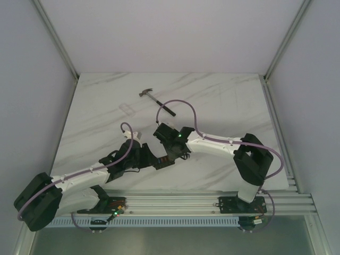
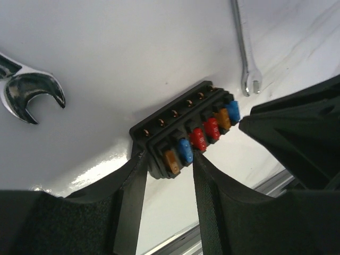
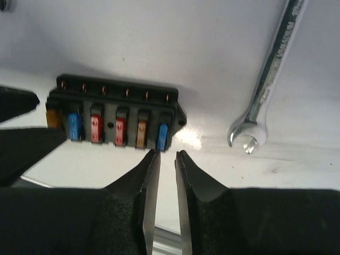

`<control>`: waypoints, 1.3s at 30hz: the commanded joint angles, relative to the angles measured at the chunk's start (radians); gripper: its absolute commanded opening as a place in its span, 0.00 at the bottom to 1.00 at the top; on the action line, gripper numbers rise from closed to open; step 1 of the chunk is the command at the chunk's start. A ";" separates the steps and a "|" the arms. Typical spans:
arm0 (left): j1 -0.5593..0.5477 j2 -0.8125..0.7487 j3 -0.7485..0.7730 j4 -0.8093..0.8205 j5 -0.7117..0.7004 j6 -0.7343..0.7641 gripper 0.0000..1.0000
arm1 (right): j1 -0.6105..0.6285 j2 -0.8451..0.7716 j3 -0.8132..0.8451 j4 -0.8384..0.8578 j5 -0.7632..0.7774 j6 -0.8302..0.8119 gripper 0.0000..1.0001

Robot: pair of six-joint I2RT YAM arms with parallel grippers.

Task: Snap on the fuse box
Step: Install the fuse at the fuse box base.

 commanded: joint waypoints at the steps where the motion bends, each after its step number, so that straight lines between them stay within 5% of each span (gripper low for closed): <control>1: -0.003 -0.068 0.029 -0.015 -0.039 0.030 0.51 | 0.026 -0.125 -0.059 0.031 0.032 -0.032 0.27; 8: 0.010 -0.156 0.079 -0.107 -0.145 0.106 0.64 | 0.066 -0.222 -0.224 0.185 -0.045 0.006 0.27; 20: 0.152 -0.235 0.117 -0.220 -0.255 0.200 0.86 | 0.092 -0.114 -0.330 0.420 -0.040 0.042 0.25; 39: 0.386 -0.050 0.242 -0.215 -0.256 0.310 0.91 | -0.100 0.021 -0.234 0.538 0.025 -0.276 0.40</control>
